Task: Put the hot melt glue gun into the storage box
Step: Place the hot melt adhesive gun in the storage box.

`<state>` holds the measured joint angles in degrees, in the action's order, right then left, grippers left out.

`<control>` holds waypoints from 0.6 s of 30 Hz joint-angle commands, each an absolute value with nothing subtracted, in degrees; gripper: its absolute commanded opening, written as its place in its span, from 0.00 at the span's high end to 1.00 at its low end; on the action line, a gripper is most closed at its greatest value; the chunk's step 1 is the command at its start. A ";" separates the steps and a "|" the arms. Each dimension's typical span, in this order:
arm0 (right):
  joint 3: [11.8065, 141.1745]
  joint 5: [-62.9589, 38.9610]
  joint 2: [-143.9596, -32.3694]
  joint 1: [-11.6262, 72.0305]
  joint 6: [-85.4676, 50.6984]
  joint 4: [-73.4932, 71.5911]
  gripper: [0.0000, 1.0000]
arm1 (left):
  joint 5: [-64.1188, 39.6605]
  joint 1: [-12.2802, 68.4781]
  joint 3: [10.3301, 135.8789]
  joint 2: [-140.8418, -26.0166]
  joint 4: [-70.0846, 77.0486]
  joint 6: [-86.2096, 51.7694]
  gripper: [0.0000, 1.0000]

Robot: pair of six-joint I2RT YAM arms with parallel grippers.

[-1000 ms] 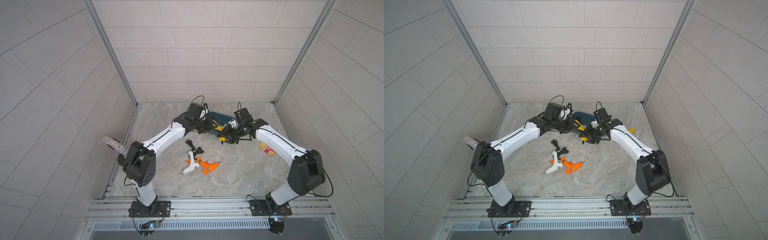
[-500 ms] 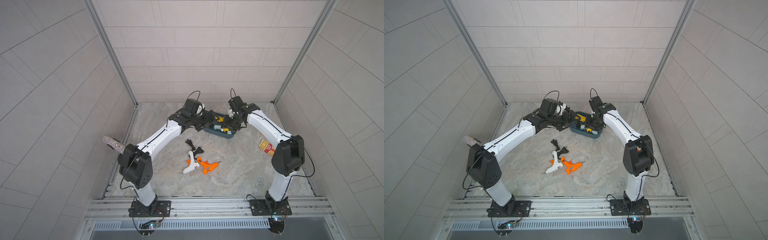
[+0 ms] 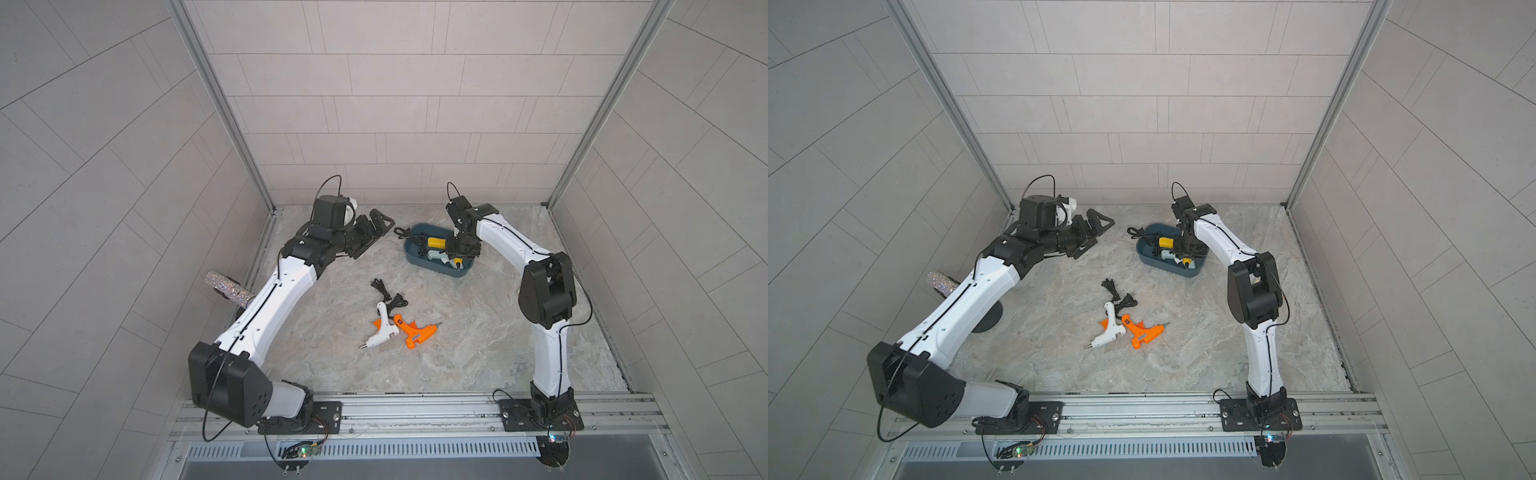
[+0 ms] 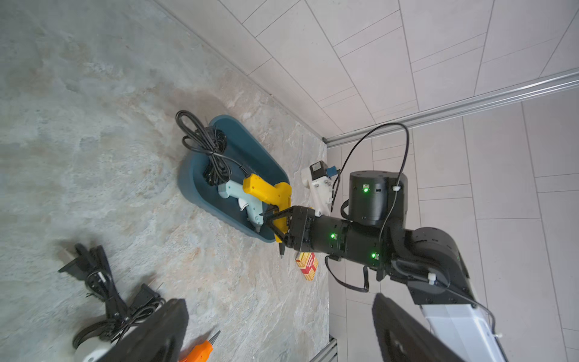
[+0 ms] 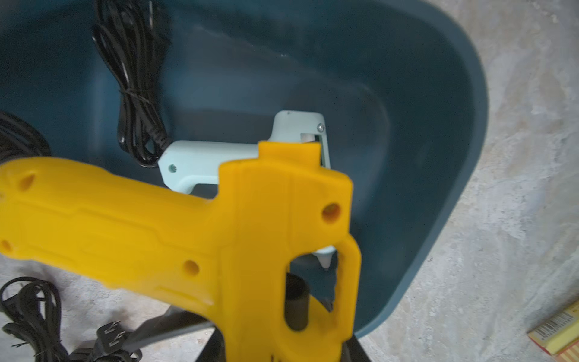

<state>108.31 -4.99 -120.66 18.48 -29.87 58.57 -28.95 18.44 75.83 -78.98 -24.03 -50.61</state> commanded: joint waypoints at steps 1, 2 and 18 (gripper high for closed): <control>109.66 -1.81 -119.32 17.63 -28.14 59.26 1.00 | -26.72 17.74 74.00 -76.04 -27.72 -48.21 0.00; 109.33 -1.56 -118.84 17.34 -27.98 58.96 1.00 | -26.39 17.56 73.71 -75.43 -28.17 -48.09 0.00; 106.58 -1.33 -120.32 13.62 -26.96 58.27 1.00 | -26.08 15.85 70.69 -73.04 -28.26 -47.33 0.00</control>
